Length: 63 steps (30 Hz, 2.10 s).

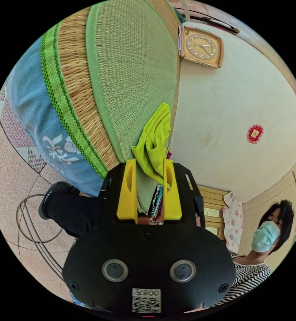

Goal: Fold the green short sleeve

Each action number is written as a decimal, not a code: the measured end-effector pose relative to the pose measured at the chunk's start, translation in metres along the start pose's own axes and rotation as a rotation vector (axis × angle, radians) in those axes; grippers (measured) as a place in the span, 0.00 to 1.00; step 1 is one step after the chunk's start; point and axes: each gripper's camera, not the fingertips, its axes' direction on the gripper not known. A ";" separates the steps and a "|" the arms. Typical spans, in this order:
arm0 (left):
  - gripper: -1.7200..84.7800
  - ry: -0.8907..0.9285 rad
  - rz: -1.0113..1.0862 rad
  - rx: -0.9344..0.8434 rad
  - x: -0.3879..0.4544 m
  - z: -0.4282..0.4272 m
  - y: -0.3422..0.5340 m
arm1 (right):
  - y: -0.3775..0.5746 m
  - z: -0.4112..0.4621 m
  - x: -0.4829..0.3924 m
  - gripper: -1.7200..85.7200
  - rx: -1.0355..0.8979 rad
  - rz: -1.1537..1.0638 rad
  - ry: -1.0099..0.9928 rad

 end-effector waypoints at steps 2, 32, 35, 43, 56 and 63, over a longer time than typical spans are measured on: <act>0.16 0.021 -0.022 0.008 0.001 -0.004 -0.005 | 0.005 0.001 -0.003 0.04 0.002 0.003 0.000; 0.04 0.007 0.086 -0.073 0.046 0.008 0.080 | 0.162 0.009 -0.076 0.04 0.025 0.102 0.133; 0.04 0.029 0.144 -0.091 0.061 0.013 0.102 | 0.189 0.007 -0.105 0.04 0.026 0.064 0.142; 0.04 0.130 0.302 -0.132 0.106 0.038 0.157 | 0.274 -0.007 -0.197 0.04 0.071 -0.084 0.109; 0.03 0.253 0.469 -0.250 0.180 0.145 0.224 | 0.373 -0.057 -0.331 0.04 0.223 -0.273 -0.011; 0.03 0.207 0.515 -0.346 0.224 0.267 0.206 | 0.331 -0.105 -0.398 0.04 0.288 -0.305 0.031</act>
